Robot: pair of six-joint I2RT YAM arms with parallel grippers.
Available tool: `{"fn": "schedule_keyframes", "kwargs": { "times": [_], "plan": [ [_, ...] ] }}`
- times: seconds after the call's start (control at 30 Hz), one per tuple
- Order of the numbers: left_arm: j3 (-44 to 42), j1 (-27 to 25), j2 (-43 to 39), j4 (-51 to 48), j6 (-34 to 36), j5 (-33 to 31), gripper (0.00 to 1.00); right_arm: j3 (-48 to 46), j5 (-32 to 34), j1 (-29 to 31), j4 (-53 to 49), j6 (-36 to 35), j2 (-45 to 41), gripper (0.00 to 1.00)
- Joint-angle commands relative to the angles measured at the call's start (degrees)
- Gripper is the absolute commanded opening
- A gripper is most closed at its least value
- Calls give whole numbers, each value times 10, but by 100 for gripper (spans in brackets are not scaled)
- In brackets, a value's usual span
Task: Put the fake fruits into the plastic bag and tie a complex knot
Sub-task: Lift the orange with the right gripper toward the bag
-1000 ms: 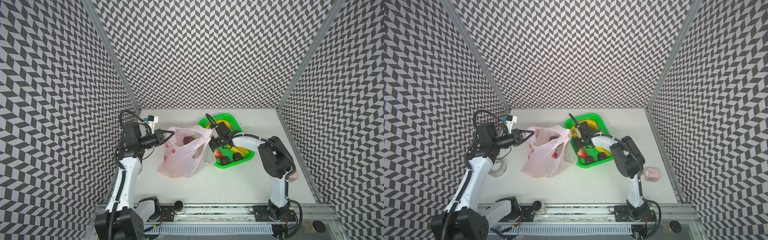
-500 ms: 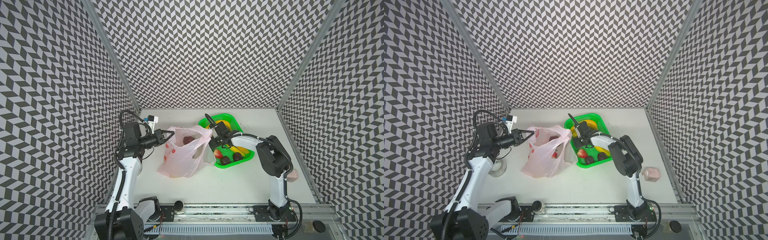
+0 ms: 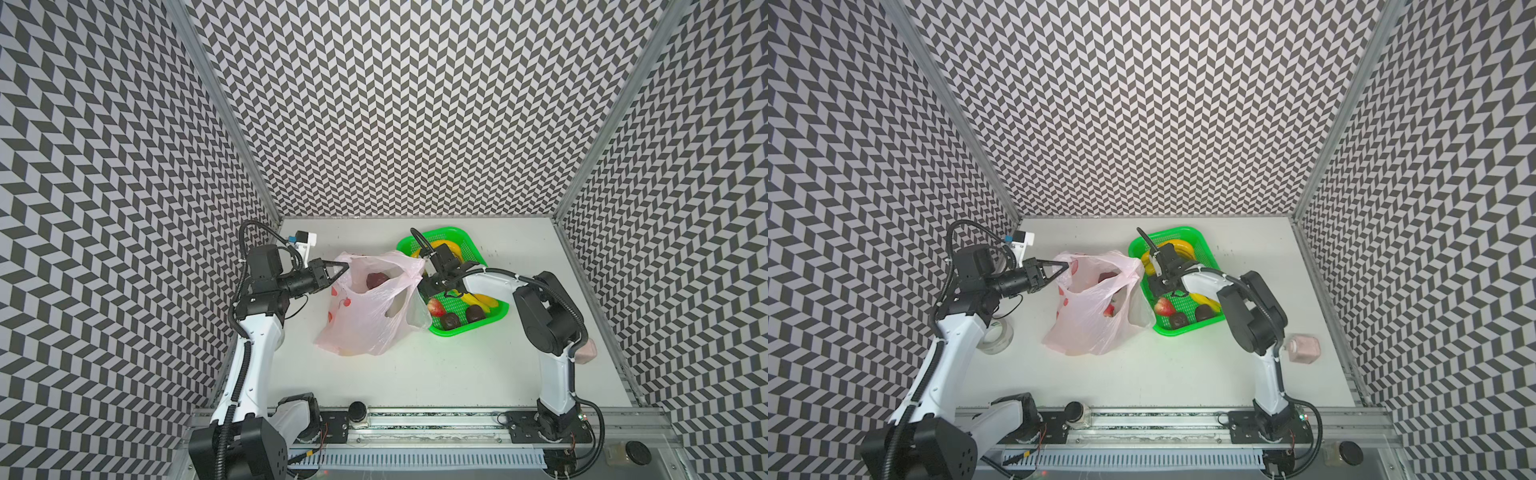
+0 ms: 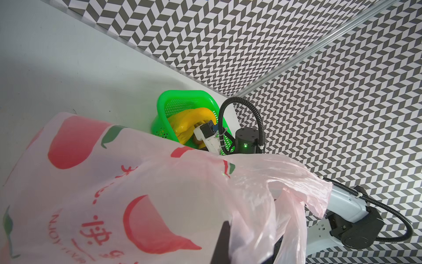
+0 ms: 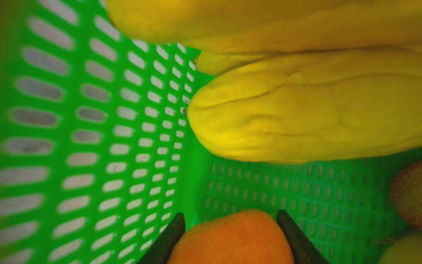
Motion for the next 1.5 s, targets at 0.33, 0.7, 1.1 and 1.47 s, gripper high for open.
{"fn": "schedule_keyframes", "kwargs": {
  "times": [0.33, 0.7, 1.1, 1.47],
  "plan": [
    [-14, 4, -17, 13, 4, 12, 0, -48, 1, -9, 39, 11, -110, 52],
    [-21, -6, -17, 20, -1, 19, 0, -145, -27, -37, 56, 25, -255, 51],
    [-19, -44, -16, 40, -14, 5, 0, -224, -121, -43, 24, 51, -417, 50],
    [-24, -51, -11, 57, -20, -1, 0, -295, -191, 0, 22, 107, -529, 49]
  ]
}}
